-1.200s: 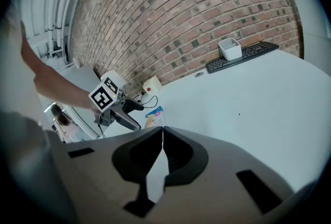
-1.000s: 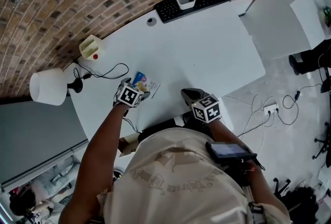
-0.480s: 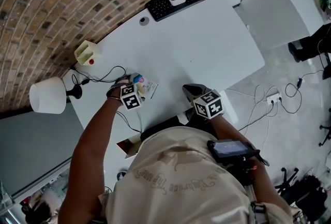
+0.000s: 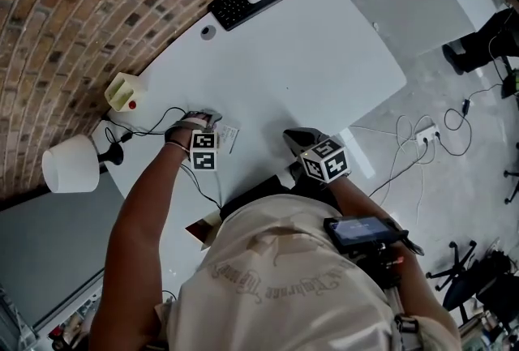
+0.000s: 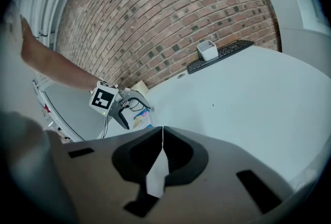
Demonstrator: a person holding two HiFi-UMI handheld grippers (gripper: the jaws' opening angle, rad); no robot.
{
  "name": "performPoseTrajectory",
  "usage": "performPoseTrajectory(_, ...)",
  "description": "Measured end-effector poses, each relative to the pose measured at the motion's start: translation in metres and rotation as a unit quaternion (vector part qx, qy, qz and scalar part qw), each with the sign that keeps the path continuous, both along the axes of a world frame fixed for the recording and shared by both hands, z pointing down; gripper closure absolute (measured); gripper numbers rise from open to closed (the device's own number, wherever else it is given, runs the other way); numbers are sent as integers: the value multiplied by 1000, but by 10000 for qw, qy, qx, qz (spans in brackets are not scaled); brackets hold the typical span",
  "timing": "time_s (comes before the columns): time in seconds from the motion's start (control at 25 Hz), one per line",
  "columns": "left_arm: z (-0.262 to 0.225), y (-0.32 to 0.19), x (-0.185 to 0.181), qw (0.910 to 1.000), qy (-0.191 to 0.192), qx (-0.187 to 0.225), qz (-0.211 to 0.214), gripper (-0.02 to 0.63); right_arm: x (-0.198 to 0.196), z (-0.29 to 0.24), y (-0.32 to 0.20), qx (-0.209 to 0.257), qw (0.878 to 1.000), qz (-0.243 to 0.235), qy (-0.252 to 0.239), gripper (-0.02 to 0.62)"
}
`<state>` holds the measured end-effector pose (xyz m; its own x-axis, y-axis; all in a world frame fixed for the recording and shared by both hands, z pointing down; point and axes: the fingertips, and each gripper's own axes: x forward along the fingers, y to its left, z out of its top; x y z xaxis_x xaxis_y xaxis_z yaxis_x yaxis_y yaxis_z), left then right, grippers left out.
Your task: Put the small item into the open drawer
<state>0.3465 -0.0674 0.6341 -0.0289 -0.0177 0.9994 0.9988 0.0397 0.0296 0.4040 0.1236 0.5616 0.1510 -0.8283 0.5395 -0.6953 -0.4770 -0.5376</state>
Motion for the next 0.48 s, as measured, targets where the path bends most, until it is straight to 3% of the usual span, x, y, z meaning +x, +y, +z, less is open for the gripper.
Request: performPoseTrajectory(0.48, 21, -3, -7, 9997, -152, 93, 143, 118, 1, 4, 8, -114, 9998, 143, -22, 589)
